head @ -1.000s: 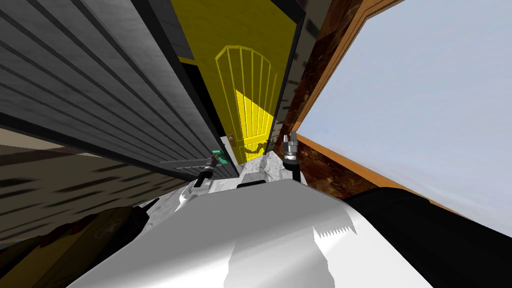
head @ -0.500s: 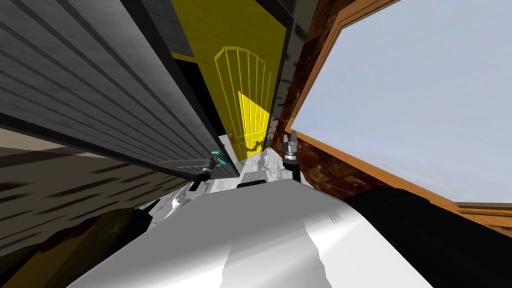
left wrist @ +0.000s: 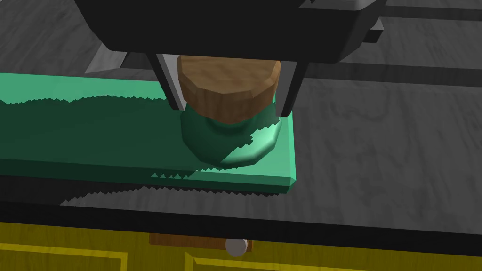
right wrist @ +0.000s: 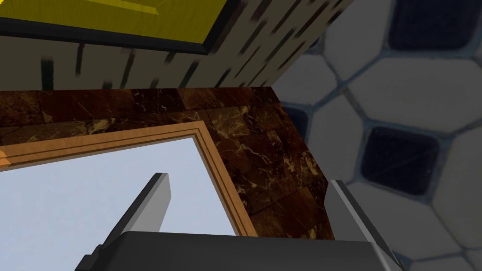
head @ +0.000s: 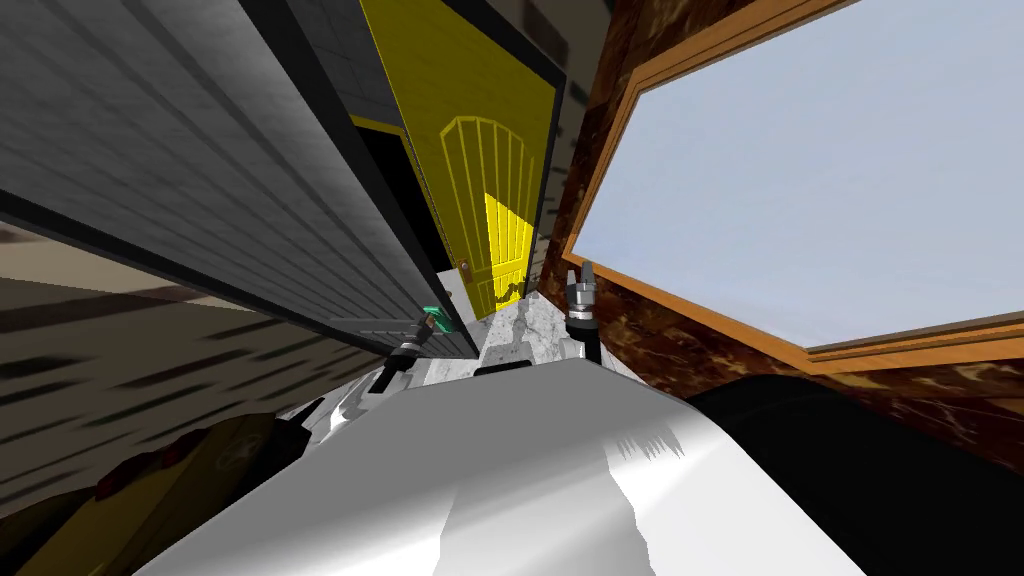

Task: Pull the door open

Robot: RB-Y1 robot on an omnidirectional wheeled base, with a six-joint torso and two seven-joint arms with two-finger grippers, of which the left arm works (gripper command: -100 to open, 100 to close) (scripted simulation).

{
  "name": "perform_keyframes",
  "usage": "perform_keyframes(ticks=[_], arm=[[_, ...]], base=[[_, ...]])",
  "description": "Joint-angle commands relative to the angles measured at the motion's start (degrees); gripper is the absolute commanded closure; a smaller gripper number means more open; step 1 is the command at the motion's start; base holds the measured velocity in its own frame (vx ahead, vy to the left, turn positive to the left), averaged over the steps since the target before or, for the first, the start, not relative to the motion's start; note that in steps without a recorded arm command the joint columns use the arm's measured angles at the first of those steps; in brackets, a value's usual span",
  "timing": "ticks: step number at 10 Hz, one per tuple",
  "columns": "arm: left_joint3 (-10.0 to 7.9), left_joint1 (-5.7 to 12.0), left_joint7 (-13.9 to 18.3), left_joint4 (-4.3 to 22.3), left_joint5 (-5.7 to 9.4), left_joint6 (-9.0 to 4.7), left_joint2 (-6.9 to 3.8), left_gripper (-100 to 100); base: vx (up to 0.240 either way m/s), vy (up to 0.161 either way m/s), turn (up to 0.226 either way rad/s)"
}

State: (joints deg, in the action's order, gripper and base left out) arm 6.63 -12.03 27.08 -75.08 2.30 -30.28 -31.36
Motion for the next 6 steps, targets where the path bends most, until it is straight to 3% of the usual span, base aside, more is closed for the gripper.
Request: perform_keyframes(ticks=[1,6], arm=[[0.39,-0.45,0.8,-0.2,0.00,-1.26,-0.92,100],[1.82,-2.61,3.4,0.0,-0.01,-6.03,-4.49,100]], base=[[-0.213,0.107,-0.137],[-0.207,0.113,-0.144]])
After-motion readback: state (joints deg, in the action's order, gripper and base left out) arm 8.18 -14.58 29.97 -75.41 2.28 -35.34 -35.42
